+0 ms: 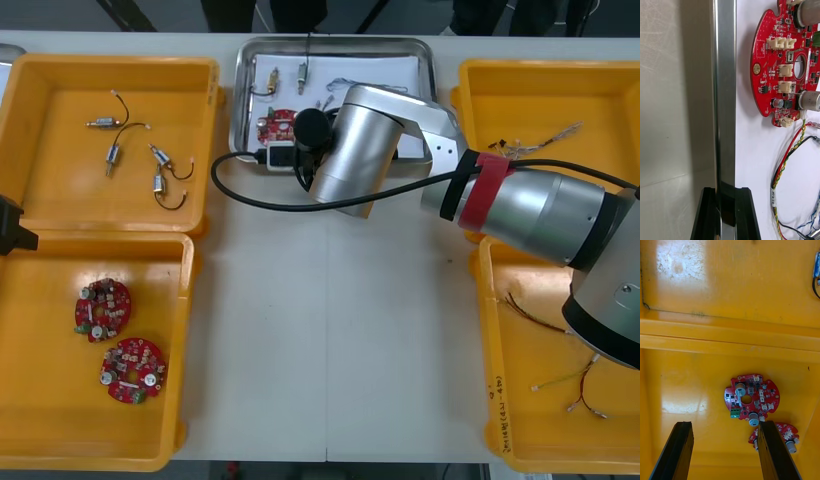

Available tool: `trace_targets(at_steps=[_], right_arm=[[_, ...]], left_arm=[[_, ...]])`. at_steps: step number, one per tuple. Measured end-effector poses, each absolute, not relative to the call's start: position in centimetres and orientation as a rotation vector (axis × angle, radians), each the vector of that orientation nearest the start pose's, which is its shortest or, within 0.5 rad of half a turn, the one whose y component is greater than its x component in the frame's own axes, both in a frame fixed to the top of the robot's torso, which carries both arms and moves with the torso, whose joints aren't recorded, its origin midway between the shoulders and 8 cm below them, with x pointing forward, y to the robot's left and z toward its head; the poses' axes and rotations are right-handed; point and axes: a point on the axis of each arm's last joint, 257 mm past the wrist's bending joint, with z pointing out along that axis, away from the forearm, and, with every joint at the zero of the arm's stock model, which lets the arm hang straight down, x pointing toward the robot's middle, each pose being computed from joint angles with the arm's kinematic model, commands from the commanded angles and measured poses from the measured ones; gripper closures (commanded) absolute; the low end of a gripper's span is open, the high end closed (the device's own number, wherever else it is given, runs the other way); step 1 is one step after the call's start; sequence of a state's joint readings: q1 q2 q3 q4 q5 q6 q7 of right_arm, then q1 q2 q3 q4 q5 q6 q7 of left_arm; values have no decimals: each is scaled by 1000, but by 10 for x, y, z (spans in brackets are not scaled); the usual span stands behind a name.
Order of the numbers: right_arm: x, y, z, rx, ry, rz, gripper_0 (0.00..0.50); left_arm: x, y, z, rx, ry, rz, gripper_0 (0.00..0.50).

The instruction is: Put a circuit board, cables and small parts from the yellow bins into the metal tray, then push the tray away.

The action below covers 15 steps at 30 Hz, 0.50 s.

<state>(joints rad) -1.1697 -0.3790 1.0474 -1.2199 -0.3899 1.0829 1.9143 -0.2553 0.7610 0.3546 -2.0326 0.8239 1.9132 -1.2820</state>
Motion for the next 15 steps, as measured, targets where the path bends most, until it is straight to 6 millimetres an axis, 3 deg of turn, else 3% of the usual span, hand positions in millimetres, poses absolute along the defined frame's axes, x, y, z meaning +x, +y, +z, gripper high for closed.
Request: trace_targets(at_steps=[15], right_arm=[[637, -15, -180, -1656, 1626, -747, 478]], left_arm=[[399, 395, -156, -170, 2669, -47, 0]])
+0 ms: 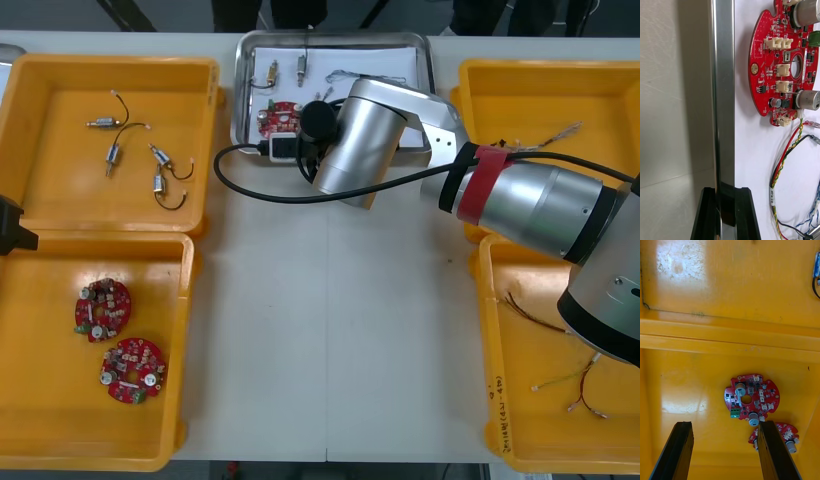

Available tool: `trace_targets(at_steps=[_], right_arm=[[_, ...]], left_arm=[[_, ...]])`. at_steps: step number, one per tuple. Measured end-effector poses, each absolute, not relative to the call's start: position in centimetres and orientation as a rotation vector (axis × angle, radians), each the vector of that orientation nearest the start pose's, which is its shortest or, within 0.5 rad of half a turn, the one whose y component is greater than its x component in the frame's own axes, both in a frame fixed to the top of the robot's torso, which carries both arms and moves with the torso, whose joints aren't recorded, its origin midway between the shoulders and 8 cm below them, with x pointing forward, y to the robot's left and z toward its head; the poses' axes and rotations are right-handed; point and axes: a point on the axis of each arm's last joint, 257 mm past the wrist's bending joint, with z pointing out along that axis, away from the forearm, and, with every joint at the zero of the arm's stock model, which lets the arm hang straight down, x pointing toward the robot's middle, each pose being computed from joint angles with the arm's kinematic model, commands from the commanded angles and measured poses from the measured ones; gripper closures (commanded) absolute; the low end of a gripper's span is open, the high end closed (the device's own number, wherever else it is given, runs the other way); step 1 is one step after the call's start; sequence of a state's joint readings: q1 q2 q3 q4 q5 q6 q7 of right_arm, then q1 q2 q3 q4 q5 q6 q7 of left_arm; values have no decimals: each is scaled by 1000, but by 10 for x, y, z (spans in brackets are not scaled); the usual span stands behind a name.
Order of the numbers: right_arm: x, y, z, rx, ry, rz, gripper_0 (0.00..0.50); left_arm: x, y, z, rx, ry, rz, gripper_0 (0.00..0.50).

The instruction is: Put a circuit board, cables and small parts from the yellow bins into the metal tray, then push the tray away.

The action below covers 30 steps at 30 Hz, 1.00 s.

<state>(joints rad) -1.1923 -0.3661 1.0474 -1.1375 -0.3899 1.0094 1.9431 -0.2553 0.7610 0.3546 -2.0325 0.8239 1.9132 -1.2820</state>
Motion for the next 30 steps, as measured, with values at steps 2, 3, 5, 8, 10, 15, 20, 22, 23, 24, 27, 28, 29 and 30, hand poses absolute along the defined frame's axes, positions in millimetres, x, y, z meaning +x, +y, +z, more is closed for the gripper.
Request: trace_targets(at_steps=[2, 3, 5, 8, 10, 15, 20, 22, 23, 24, 27, 28, 29, 30], right_arm=[[641, -16, -180, -1649, 1628, -748, 453], [642, -15, -180, -1647, 1627, -747, 421], [643, -15, -180, -1645, 1628, -747, 260], [643, -16, -181, -1644, 1631, -748, 0], [643, -16, -181, -1644, 1629, -748, 0], [640, -15, -182, -1642, 1664, -722, 0], [618, -23, -183, -1640, 1824, -658, 0], [607, -20, -175, -1637, 1866, -617, 0], [602, -18, -171, -1635, 1882, -598, 0], [597, -15, -165, -1633, 1893, -579, 0], [580, -10, -151, -1630, 1923, -535, 0], [572, -12, -147, -1634, 1947, -528, 0], [565, -14, -144, -1634, 1963, -516, 0], [559, -15, -140, -1633, 1976, -503, 0]], left_arm=[[399, 395, -156, -170, 2669, -47, 0], [399, 395, -156, -170, 2669, -47, 0], [399, 395, -156, -170, 2669, -47, 0], [399, 395, -156, -170, 2669, -47, 0], [399, 395, -156, -170, 2669, -47, 0], [399, 395, -156, -170, 2669, -47, 0], [399, 395, -156, -170, 2669, -47, 0], [399, 395, -156, -170, 2669, -47, 0], [399, 395, -156, -170, 2669, -47, 0], [399, 395, -156, -170, 2669, -48, 0], [399, 395, -156, -170, 2669, -48, 0], [399, 395, -156, -170, 2669, -48, 0], [399, 395, -156, -171, 2669, -48, 0], [399, 395, -156, -171, 2669, -48, 0]])
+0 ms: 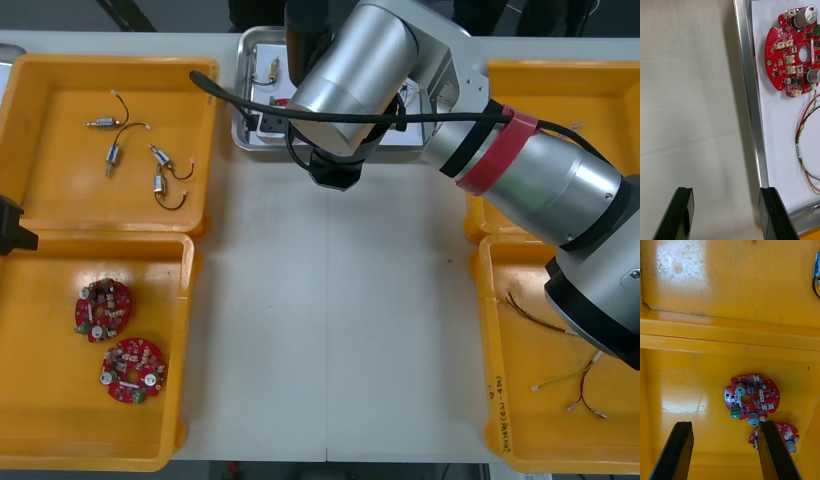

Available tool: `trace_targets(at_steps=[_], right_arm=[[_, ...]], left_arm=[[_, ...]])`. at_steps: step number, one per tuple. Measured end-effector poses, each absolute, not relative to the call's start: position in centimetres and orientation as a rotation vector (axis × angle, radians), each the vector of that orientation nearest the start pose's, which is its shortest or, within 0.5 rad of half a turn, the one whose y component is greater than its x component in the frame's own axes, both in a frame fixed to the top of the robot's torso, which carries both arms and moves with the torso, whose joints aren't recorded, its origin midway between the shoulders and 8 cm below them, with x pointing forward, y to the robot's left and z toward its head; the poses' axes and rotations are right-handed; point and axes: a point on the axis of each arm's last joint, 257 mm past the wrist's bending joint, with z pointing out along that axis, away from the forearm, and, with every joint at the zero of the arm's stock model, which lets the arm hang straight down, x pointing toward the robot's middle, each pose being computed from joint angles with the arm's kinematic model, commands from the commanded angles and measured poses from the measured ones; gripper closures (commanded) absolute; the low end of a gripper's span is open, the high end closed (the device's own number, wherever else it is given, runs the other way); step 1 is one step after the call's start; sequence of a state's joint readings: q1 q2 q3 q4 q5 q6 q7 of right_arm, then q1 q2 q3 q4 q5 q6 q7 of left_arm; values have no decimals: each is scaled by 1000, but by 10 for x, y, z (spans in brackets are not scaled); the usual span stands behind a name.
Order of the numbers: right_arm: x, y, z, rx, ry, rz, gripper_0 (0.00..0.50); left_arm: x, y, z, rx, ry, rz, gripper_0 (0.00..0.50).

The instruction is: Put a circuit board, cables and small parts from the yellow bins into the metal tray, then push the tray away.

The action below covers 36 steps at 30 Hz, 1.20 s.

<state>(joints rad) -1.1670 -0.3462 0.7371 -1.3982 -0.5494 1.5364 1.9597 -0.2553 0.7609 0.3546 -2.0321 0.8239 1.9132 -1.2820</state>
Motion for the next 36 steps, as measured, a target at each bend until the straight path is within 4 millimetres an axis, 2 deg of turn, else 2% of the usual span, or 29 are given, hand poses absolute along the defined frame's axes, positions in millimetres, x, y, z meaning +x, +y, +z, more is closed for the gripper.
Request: trace_targets(at_steps=[5, 10, 17, 20, 27, 36], right_arm=[[526, -28, -128, -1582, 2081, -426, 0], [493, -53, -122, -1394, 2252, -355, 0], [481, -60, -104, -1173, 2259, -209, 0], [477, -70, -100, -1033, 2286, -140, 0], [468, -120, -107, -829, 2351, -87, 0], [453, -202, -115, -529, 2455, 4, 0]], left_arm=[[399, 395, -156, -171, 2669, -48, 0], [399, 395, -156, -171, 2669, -48, 0], [399, 395, -156, -171, 2669, -48, 0], [399, 395, -156, -171, 2669, -48, 0], [399, 395, -157, -171, 2670, -48, 0], [399, 395, -157, -172, 2671, -49, 0]])
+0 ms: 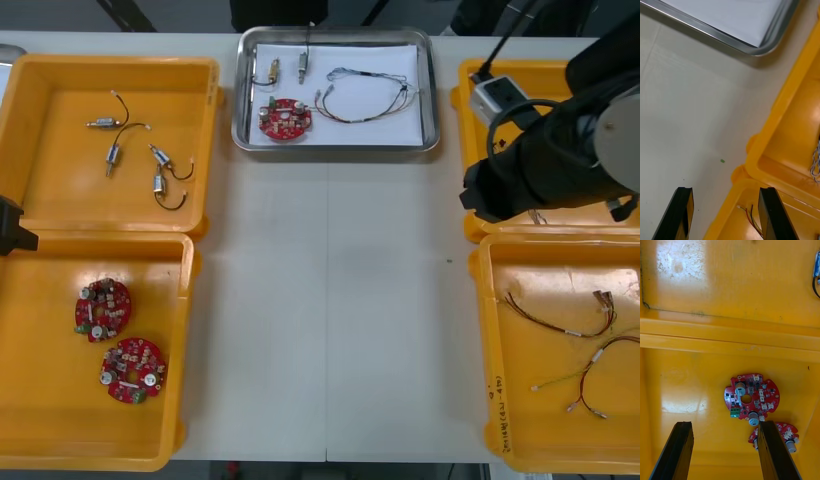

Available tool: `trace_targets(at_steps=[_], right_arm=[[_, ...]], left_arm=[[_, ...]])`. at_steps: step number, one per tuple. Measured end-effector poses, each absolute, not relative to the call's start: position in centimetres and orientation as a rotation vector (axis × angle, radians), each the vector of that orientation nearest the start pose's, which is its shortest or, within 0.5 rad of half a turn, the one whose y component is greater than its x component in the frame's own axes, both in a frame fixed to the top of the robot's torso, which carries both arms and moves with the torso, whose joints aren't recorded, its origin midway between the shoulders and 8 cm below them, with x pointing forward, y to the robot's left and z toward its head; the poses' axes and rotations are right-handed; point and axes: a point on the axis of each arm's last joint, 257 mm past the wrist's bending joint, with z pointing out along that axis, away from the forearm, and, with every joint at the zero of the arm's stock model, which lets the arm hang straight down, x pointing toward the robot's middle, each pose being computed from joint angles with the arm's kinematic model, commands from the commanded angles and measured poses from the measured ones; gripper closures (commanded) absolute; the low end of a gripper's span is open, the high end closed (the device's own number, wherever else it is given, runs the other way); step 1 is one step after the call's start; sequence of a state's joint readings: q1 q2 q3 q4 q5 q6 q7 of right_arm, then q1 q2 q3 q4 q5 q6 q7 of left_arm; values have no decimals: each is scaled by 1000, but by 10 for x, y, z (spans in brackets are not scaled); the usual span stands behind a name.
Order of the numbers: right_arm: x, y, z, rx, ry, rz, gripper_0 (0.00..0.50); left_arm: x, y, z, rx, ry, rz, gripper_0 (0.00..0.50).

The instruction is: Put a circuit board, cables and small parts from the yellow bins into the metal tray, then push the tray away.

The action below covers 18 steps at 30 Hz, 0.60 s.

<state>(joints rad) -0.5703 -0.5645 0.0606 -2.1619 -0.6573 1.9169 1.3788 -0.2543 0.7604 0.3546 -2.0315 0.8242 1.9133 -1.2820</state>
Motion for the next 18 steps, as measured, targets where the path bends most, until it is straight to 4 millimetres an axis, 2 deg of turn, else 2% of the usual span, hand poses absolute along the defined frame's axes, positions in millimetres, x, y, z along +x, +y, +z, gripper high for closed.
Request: trace_targets(at_steps=[5, 12, 18], right_arm=[[446, -248, -115, -343, 2484, 53, 0], [428, -311, -118, -176, 2501, 1, 0], [411, -345, -132, -59, 2536, -7, 0]], left_arm=[[399, 395, -157, -172, 2671, -49, 0], [399, 395, -157, -172, 2671, -49, 0], [399, 395, -157, -172, 2671, -49, 0]])
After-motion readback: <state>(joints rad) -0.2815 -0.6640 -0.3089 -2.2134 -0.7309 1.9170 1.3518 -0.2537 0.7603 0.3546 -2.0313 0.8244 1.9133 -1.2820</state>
